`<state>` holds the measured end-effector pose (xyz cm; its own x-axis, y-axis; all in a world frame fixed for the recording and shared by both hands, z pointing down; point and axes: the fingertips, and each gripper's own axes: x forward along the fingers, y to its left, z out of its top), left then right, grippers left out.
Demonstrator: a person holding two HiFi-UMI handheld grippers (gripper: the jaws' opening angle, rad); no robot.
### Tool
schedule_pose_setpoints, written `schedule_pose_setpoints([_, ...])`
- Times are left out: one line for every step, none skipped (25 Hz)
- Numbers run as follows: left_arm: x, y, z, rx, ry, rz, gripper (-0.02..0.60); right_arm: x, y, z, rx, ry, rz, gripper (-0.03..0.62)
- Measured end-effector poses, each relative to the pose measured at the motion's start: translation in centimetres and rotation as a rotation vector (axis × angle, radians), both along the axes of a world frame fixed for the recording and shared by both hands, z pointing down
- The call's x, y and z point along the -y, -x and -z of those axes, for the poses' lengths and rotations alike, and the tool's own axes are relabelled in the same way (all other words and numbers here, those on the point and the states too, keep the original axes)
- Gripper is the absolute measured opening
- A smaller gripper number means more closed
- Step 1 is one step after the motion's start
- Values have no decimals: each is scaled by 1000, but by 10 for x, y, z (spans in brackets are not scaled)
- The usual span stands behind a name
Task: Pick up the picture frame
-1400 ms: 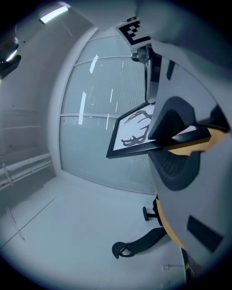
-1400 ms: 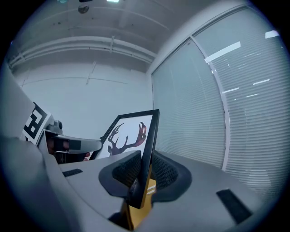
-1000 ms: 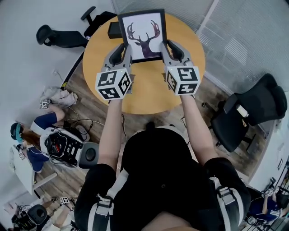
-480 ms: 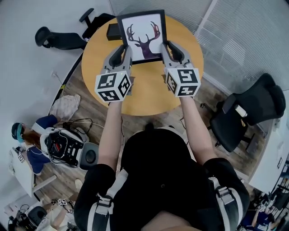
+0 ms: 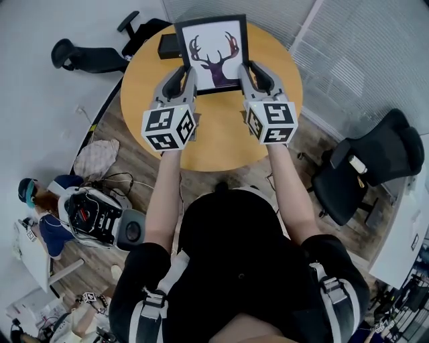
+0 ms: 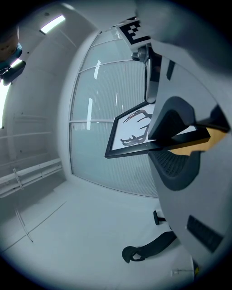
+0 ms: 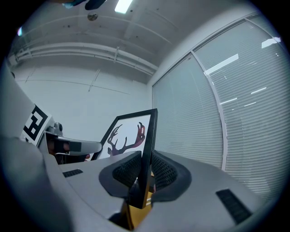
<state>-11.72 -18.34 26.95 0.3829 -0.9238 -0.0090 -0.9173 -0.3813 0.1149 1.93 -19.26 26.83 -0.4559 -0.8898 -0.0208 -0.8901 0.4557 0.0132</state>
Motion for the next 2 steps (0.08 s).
schedule_pose_setpoints([1, 0, -1, 1, 1, 0, 87, 1, 0, -1, 0, 1, -1, 86])
schedule_pose_setpoints([1, 0, -1, 3, 3, -1, 87, 1, 0, -2, -1, 3, -2, 86])
